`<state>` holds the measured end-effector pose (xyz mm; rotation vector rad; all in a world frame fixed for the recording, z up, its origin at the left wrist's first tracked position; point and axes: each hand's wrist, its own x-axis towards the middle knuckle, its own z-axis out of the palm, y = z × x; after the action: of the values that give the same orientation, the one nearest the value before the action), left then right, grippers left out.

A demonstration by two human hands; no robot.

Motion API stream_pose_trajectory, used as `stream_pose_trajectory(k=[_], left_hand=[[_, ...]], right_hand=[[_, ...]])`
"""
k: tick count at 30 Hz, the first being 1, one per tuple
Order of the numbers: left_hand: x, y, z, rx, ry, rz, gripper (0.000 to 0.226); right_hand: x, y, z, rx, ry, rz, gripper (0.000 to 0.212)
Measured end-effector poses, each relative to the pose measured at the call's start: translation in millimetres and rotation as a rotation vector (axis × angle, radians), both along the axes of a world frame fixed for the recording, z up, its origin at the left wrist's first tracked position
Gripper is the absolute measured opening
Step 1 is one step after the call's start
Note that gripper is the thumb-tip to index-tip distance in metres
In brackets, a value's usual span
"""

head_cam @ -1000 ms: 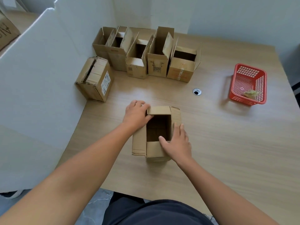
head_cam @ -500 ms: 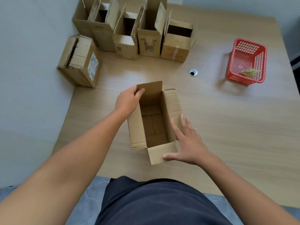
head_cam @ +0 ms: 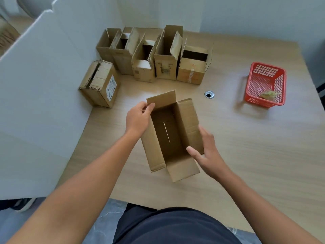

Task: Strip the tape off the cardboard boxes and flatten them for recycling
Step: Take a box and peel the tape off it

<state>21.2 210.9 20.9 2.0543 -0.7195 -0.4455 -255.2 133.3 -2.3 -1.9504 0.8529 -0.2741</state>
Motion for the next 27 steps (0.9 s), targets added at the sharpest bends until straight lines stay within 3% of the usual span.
stream_pose_trajectory(k=[4,6,13,18,23,25,27], left_hand=[[-23.3,11.8,20.8,-0.143,-0.185,-0.124,0.009],[-33.6,19.0,22.2,-0.162,-0.259,-0.285,0.016],[-76.6,51.2,10.2,-0.15,-0.414,-0.456,0.011],[-107.1,68.2,10.3,-0.087,-0.425,-0.518,0.019],[-95.2,82.0,23.6,-0.05,-0.337,-0.61,0.04],[-81.9,79.7,27.4,-0.085,-0.356,-0.522,0.033],[-63.8,64.8,25.9,-0.052,-0.375,-0.336,0.023]], right_hand=[[12.0,-18.5,31.6,0.177,-0.199,-0.138,0.08],[16.7,-26.3,44.6,0.183,-0.227,-0.155,0.075],[14.8,-37.3,60.9,0.237,-0.045,0.006,0.047],[25.3,-33.4,61.3,0.006,0.154,0.141,0.052],[27.0,-46.7,67.4,-0.173,0.415,0.437,0.093],[27.6,-45.7,65.5,-0.165,0.423,0.467,0.102],[30.6,-38.7,61.6,-0.144,0.397,0.429,0.098]])
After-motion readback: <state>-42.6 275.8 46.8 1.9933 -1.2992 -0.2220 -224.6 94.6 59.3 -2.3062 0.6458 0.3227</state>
